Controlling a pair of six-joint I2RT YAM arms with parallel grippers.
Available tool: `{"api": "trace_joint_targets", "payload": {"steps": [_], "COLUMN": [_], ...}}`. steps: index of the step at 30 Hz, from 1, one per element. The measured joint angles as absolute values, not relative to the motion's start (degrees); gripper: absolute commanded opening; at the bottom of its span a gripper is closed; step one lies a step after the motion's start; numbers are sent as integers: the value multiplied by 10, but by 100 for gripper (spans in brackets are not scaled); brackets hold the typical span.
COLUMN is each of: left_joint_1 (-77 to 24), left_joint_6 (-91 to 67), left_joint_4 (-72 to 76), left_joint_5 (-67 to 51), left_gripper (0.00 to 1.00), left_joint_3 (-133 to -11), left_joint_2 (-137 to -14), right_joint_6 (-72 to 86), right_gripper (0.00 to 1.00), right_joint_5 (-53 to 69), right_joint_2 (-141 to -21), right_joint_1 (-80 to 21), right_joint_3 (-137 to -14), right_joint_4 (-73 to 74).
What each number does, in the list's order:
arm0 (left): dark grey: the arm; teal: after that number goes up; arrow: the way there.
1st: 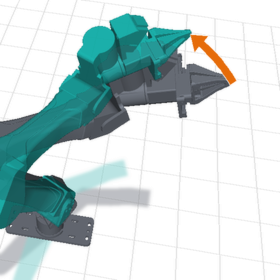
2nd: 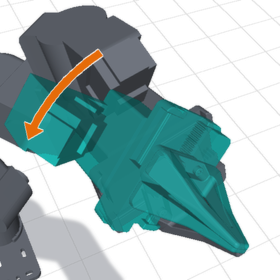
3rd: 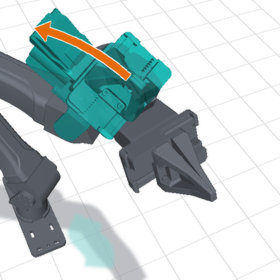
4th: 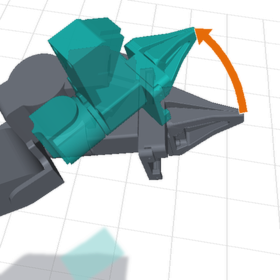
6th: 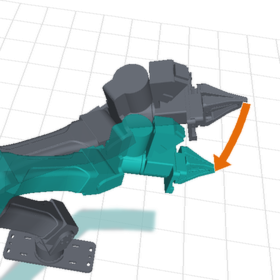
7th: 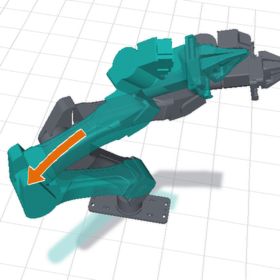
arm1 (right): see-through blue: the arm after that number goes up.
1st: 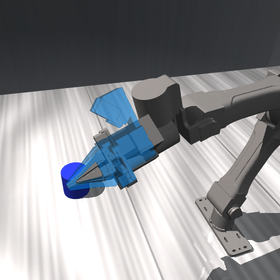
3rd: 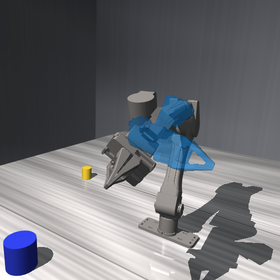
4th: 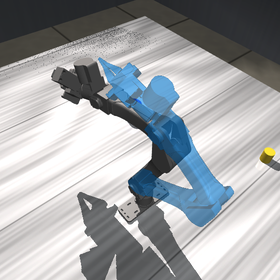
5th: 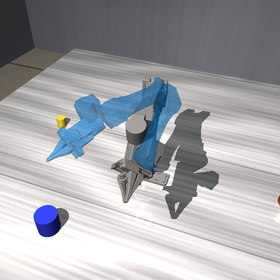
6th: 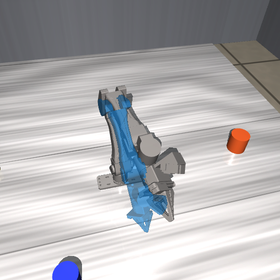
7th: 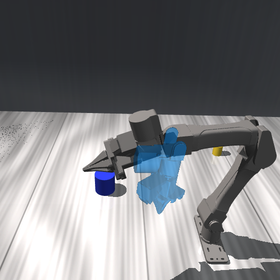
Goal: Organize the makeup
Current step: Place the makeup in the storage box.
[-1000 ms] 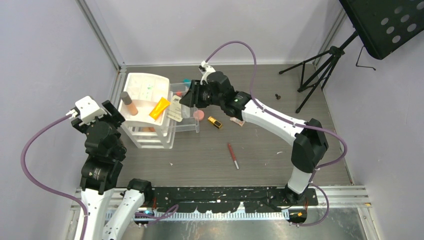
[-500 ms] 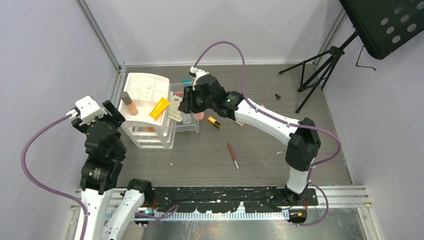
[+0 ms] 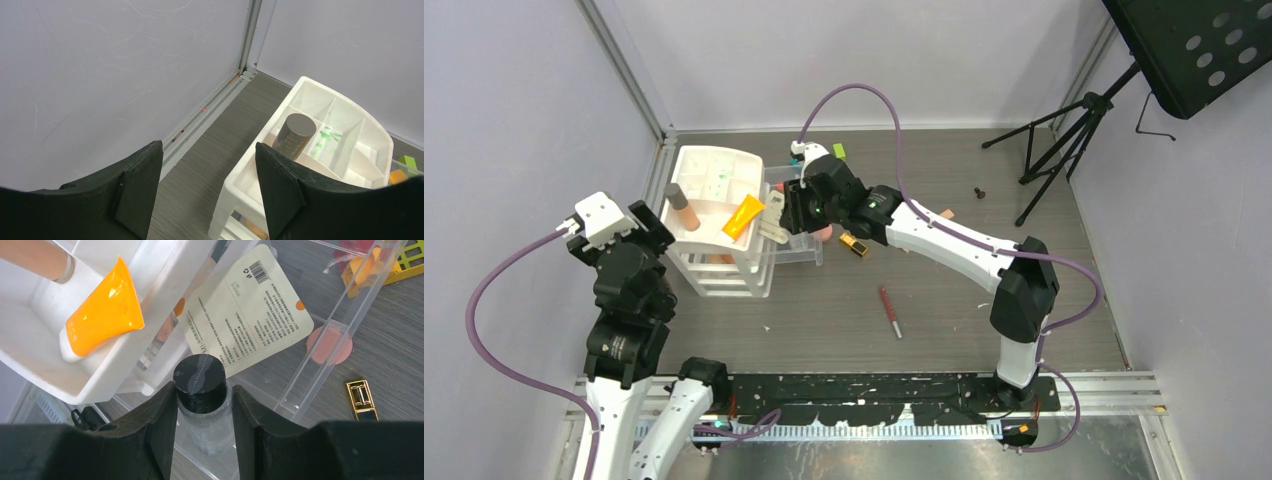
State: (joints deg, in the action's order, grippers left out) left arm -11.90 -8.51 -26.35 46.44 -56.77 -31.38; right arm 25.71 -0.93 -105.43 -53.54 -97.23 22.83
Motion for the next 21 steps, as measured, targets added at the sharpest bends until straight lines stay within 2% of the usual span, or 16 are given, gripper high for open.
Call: {"api": "trace_joint_targets", "payload": {"steps": [8, 21], "left_joint_1": [-119, -119], "left_joint_6": [-85, -85], "left_joint_4": [-263, -263], "left_joint_5": [464, 464], "left_gripper": [70, 70], "left_joint_3": [-568, -568], "left_joint_2": [-314, -314], "right_joint_6": [251, 240], "right_gripper": [5, 37], "right_joint_5": [-17, -30], "right_joint_2": [-1054, -1065], "right_joint_1": [-537, -541], "right_joint_3": [-973, -985], "right_joint_4": [234, 256]}}
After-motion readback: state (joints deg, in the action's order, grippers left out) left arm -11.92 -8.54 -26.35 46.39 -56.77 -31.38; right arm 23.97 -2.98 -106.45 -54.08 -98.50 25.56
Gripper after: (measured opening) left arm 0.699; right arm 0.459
